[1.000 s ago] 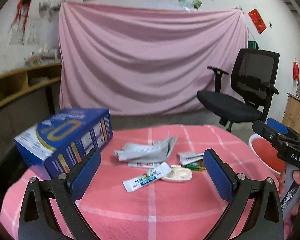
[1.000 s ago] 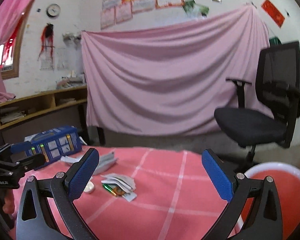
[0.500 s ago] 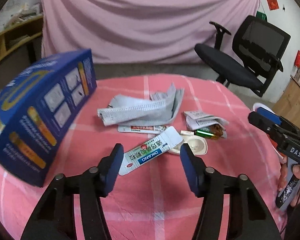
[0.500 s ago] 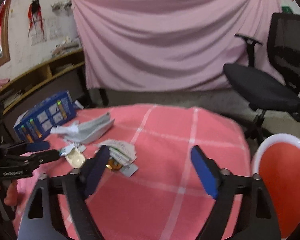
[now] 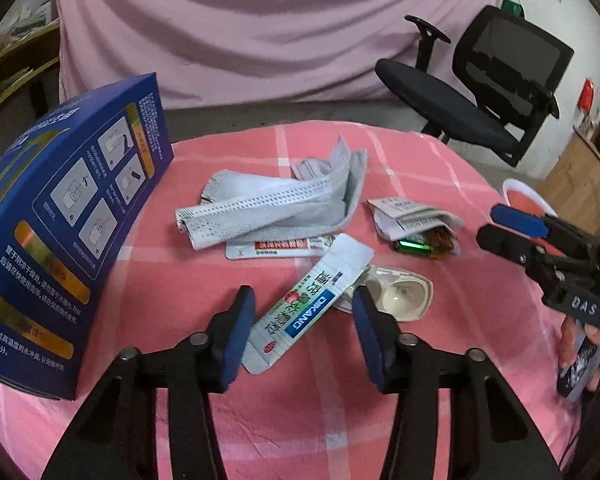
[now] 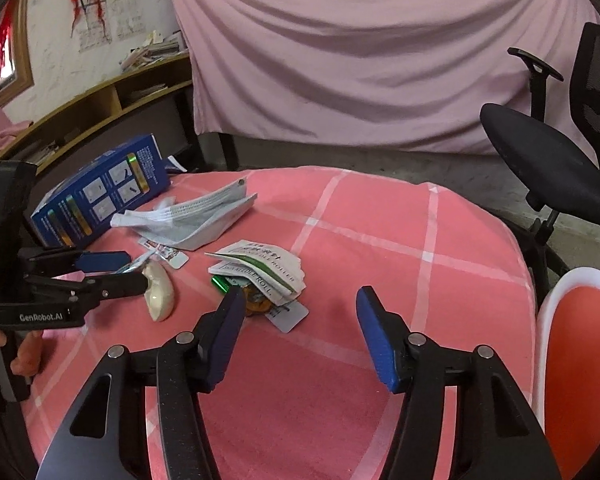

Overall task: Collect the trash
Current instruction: 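Close the left tool on the white toothpaste tube while the right tool grips the brown dried slice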

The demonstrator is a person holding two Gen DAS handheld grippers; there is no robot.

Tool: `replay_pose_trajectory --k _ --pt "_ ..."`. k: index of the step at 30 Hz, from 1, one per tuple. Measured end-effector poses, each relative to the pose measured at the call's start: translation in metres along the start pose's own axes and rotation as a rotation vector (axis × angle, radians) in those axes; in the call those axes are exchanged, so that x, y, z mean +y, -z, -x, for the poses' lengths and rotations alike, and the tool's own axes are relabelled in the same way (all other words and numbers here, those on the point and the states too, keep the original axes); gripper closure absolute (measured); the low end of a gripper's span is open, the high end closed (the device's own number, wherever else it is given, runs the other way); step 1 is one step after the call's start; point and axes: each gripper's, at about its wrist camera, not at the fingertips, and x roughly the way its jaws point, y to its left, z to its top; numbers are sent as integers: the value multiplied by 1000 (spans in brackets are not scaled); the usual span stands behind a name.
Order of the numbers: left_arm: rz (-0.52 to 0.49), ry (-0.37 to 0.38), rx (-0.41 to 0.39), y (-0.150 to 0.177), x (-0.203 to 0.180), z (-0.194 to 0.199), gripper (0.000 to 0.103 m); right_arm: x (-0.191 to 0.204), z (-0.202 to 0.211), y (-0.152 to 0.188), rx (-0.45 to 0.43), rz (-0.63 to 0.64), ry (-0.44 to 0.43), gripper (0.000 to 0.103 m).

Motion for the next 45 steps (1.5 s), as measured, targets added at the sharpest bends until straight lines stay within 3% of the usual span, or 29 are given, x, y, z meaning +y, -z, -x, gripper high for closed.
replay_pose_trajectory --k 3,10,19,22,31,38,45 --pt "-5 -2 11 4 0 2 75 2 -4 0 19 12 -23 63" --pt "71 62 23 5 6 4 96 12 -15 0 78 59 -55 65" --pt "91 106 9 3 -8 3 100 10 -36 -7 116 -34 -121 66" --pt "99 112 8 3 -7 2 100 15 -38 -8 125 -21 -116 72" --pt "109 109 -19 9 -7 9 100 18 -35 -6 115 -5 -111 73" --pt "119 100 -67 16 -13 20 101 32 -10 -3 5 62 -59 73" --pt "95 88 -186 22 -22 41 101 36 21 -1 -168 88 -26 73"
